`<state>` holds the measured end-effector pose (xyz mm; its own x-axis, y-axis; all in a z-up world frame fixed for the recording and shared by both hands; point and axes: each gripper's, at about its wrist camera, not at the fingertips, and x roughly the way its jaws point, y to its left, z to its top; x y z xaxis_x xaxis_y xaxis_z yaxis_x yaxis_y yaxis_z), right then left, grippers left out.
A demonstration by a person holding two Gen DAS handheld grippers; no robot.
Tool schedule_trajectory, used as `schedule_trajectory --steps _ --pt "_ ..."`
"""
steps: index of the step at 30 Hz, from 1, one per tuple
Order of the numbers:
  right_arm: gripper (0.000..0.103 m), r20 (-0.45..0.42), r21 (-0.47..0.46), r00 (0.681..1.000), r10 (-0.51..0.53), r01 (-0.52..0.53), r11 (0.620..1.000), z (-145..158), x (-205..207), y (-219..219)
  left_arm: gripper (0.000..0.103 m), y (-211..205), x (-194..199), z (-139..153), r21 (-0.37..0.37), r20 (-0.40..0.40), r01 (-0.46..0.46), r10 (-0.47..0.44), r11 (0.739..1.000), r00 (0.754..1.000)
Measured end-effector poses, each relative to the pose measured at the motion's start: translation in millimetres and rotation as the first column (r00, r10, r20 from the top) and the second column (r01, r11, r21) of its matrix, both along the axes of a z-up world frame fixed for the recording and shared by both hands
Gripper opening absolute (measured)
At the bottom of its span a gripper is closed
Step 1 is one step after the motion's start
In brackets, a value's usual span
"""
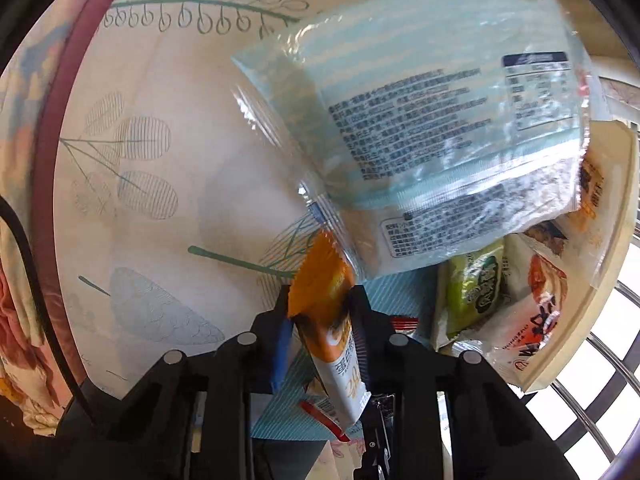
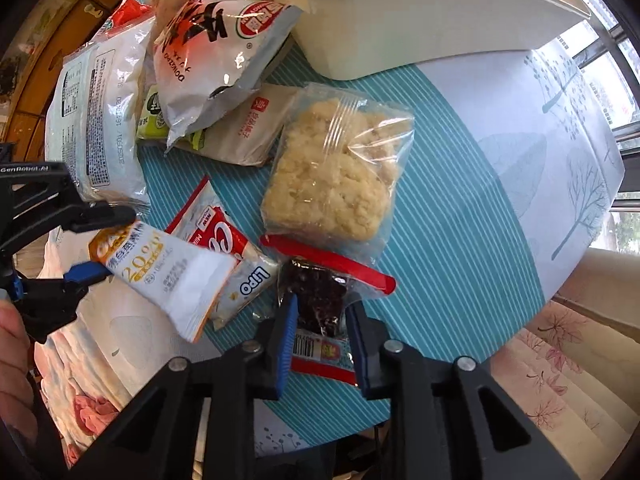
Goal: Organize snacks
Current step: 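Grasp the orange-and-white oats bar with the left tool while the right tool grasps the red-clipped chocolate bag, then carry the oats bar and chocolate bag with both tools over the white tray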
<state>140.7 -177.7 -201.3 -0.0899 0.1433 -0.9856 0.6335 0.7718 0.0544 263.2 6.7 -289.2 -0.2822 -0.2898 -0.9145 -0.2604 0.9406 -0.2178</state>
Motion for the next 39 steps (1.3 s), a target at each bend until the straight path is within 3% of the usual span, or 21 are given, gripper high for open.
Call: schedule_trajectory --steps 11,14,15,17,23,25,30,39 --pt "0.027 0.009 -0.008 1.0 0.014 -0.014 1.0 -2 -9 9 0.019 15 -7 47 -0.03 0.072 -0.011 0.013 0.999 0.997" --pt "0.039 0.009 -0.021 0.999 0.042 -0.042 0.999 -7 -11 4 0.018 30 -14 75 -0.047 0.104 -0.002 0.007 0.999 0.995" --pt "0.047 0.005 -0.014 0.999 0.049 -0.049 0.999 -11 -11 6 0.018 33 -15 82 -0.049 0.119 0.006 0.0 0.999 0.993" --pt "0.052 -0.007 -0.012 0.998 0.056 -0.056 0.998 -16 -12 9 0.018 32 -13 93 -0.051 0.148 0.025 -0.017 0.998 0.989" --pt "0.053 -0.006 -0.023 0.997 0.072 -0.072 0.997 -25 -15 16 0.016 32 -17 127 -0.095 0.227 0.074 -0.051 0.993 0.973" --pt "0.044 0.013 -0.023 0.995 0.097 -0.097 0.995 -24 -16 21 0.016 32 -20 134 -0.107 0.242 0.093 -0.065 0.99 0.968" --pt "0.043 0.006 -0.036 0.991 0.137 -0.136 0.99 -25 -18 26 0.016 34 -22 146 -0.146 0.299 0.132 -0.083 0.98 0.951" --pt "0.043 -0.027 -0.002 0.996 0.086 -0.086 0.996 -21 -57 18 0.016 30 -29 180 -0.201 0.439 0.232 -0.124 0.952 0.89"
